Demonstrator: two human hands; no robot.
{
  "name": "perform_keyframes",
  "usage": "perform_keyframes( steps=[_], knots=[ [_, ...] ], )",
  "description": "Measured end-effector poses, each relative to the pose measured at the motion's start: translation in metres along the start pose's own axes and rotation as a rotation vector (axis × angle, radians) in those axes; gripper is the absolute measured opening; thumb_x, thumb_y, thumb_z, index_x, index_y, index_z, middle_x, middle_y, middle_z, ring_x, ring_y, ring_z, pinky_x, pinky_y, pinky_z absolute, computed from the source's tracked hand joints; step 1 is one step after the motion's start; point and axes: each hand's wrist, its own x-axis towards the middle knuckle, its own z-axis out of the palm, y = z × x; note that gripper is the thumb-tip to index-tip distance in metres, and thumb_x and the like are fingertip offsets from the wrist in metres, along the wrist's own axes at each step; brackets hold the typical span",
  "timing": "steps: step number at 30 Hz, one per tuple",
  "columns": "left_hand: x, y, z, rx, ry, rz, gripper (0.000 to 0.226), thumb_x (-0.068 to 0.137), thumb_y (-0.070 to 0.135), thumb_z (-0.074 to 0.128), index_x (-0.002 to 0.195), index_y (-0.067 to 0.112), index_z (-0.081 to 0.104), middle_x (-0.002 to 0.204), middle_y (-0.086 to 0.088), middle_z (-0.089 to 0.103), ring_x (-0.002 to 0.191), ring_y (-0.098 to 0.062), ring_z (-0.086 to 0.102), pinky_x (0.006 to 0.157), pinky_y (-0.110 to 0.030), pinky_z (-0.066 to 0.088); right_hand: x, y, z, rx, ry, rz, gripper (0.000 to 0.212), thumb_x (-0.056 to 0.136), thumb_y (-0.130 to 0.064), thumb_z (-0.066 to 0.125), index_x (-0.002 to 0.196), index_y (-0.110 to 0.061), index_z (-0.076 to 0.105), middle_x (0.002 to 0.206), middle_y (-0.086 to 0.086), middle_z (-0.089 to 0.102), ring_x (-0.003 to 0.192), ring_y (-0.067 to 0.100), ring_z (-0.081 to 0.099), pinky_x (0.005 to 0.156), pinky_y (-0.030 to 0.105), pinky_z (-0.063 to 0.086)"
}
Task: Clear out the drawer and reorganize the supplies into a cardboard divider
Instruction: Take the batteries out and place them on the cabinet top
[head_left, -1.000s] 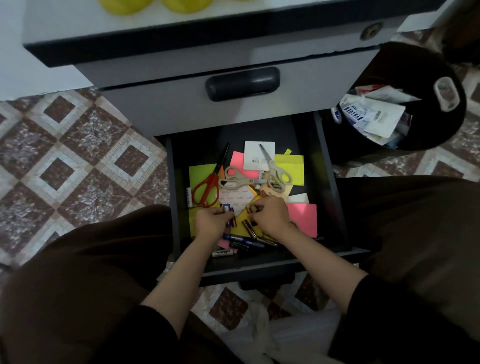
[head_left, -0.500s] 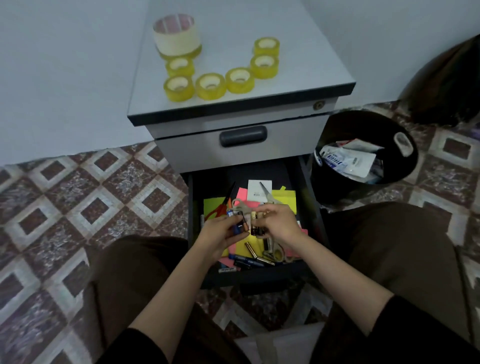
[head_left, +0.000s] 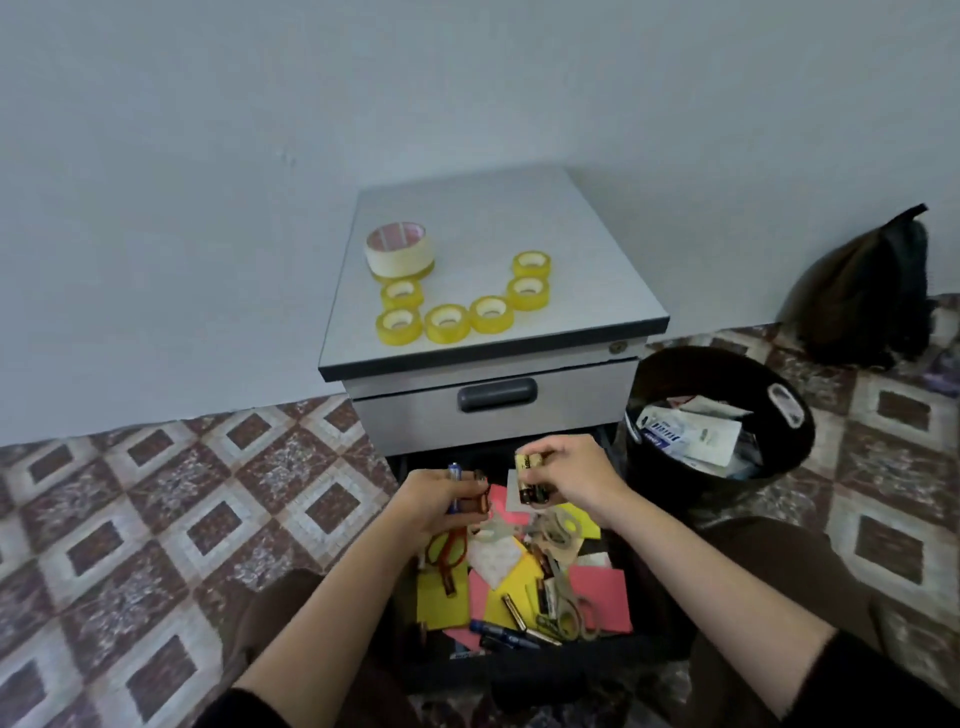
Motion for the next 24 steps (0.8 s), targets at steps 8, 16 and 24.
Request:
perform_keyframes(
  steps=[8, 16, 24],
  knots=[
    [-0.006, 0.114, 0.001, 0.397, -0.062, 0.101, 0.026, 0.084, -0.006, 0.061, 0.060, -0.001, 0.050, 0.059, -0.013, 0.056, 0.046, -0.013, 0.061, 0.049, -0.025, 0.056, 0.022, -0.087, -0.020, 0.019, -0.087, -0.106, 0.024, 0.077, 0.006, 0.069, 0.097, -0.006, 0.069, 0.081, 0.009, 0.060, 0.068, 0.017, 0.058, 0.049, 0.025, 0.054],
    [0.021, 0.209, -0.006, 0.565, 0.033, 0.159, 0.012, 0.084, 0.003, 0.066, 0.083, -0.003, 0.055, 0.068, -0.010, 0.062, 0.054, -0.013, 0.061, 0.056, -0.030, 0.057, 0.067, -0.154, -0.033, 0.000, -0.124, -0.151, 0.019, 0.075, 0.007, 0.070, 0.087, -0.008, 0.067, 0.081, 0.007, 0.058, 0.068, 0.019, 0.059, 0.048, 0.026, 0.056],
    [0.070, 0.247, 0.002, 0.647, 0.106, 0.108, 0.019, 0.088, 0.007, 0.062, 0.099, 0.000, 0.048, 0.075, -0.009, 0.057, 0.062, -0.013, 0.056, 0.064, -0.027, 0.055, 0.133, -0.189, -0.033, -0.066, 0.011, -0.142, 0.016, 0.072, 0.003, 0.074, 0.082, -0.008, 0.069, 0.075, 0.008, 0.061, 0.058, 0.023, 0.061, 0.050, 0.028, 0.054]
  ],
)
